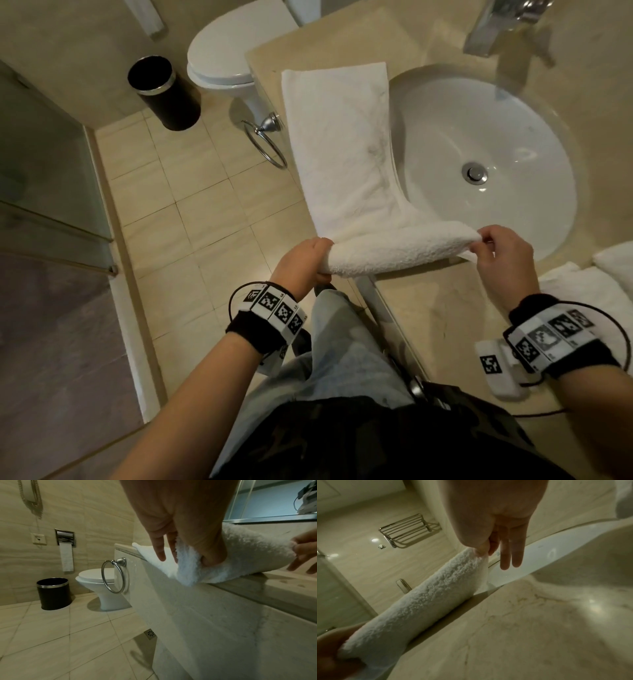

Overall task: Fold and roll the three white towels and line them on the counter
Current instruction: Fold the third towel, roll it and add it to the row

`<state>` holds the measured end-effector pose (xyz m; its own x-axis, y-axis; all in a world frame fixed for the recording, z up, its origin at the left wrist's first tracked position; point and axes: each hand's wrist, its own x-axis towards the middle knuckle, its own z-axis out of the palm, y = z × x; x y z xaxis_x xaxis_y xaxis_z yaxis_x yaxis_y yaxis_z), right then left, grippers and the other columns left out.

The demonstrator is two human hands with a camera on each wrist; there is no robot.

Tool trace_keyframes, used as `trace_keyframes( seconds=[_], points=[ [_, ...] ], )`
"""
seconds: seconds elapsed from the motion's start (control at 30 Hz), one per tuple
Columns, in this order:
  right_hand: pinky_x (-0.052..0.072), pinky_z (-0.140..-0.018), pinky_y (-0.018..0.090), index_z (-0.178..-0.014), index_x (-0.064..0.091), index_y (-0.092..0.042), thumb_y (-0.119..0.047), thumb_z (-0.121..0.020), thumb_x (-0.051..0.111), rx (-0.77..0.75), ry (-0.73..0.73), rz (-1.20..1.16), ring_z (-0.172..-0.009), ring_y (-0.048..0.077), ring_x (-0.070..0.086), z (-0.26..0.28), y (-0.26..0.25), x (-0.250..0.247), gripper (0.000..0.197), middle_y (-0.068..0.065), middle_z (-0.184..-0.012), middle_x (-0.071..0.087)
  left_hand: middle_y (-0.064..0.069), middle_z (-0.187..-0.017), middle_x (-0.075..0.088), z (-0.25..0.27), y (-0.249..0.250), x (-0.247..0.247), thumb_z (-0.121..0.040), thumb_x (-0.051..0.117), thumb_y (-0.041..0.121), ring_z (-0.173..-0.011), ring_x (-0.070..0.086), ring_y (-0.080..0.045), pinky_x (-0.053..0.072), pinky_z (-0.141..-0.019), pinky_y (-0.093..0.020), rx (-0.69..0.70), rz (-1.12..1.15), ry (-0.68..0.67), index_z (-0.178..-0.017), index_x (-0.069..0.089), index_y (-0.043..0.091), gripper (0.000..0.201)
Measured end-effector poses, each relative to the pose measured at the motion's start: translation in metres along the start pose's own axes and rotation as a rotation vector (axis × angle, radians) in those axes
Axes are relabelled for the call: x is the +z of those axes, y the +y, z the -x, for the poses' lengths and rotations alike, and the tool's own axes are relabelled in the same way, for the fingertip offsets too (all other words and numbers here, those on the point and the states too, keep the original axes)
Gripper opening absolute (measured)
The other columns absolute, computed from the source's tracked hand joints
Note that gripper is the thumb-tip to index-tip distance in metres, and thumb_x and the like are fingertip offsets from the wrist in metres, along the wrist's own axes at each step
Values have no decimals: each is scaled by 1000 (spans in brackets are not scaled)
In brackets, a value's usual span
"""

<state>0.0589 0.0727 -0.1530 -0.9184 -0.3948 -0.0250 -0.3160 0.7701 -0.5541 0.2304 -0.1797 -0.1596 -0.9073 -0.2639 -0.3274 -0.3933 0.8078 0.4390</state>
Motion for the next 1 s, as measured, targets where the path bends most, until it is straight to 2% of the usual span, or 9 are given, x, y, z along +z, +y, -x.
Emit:
trace_keyframes(
  seconds=[0.13,0.27,0.4,0.47,0.53,0.63,0.73,0.83,1.0],
  points=[
    [41,-78,40,-96,59,6,-3,-88,57,-20,1,75,-89,38,56,-7,-4,-2,12,24,-97,59,-8,-117,55,5,-4,3,-80,58,6,-105,51,-25,36,-80,-26,69,-16,36,-126,49,10,47],
    [45,-81,45,-103,55,-3,-4,-86,56,47,-5,64,-98,35,53,0,-9,3,17,18,-111,52,-5,-128,51,3,-2,6,-82,62,22,-114,47,-23,35,-91,-29,47,-89,17,-133,41,13,56],
    [30,-108,56,-124,42,-8,11,-60,60,-427,-157,182,-126,30,34,14,-25,8,70,18,-133,42,0,-135,44,7,-3,5,-74,68,38,-124,41,-19,27,-104,-30,80,-139,94,-135,38,18,70],
    [24,-106,61,-129,39,-16,2,-50,67,-686,-321,442,-131,31,39,13,-30,13,86,13,-138,46,1,-138,41,8,0,6,-73,69,46,-126,39,-19,26,-106,-32,137,-204,92,-137,35,19,78],
    [27,-102,62,-131,38,-20,-5,-46,73,-736,-403,598,-127,32,48,8,-33,20,93,11,-136,50,1,-139,40,7,7,9,-72,70,47,-125,40,-19,30,-104,-33,163,-250,77,-139,32,18,82],
    [37,-97,60,-126,48,-18,-4,-46,81,-706,-379,596,-106,30,61,-4,-33,23,87,9,-116,61,-1,-137,41,4,10,10,-81,66,35,-120,44,-20,37,-95,-31,128,-233,84,-137,36,16,66],
    [44,-93,47,-116,60,-16,-8,-57,78,-715,-421,527,-94,30,64,-13,-41,18,62,7,-103,66,-5,-129,46,4,3,9,-83,64,24,-114,48,-21,39,-87,-27,119,-88,52,-133,44,15,55],
    [43,-78,32,-113,59,-24,-17,-71,63,-592,-547,515,-91,25,60,-19,-56,6,43,-1,-101,66,-4,-125,52,9,-1,8,-81,68,24,-110,50,-19,38,-87,-25,117,118,-18,-134,44,16,59],
    [41,-71,28,-111,55,-25,-19,-78,56,-467,-728,554,-91,22,58,-27,-69,-4,33,1,-102,65,0,-99,55,14,-5,12,-75,72,14,-83,52,-17,38,-57,-19,-88,547,-36,-110,41,17,47]
  ],
)
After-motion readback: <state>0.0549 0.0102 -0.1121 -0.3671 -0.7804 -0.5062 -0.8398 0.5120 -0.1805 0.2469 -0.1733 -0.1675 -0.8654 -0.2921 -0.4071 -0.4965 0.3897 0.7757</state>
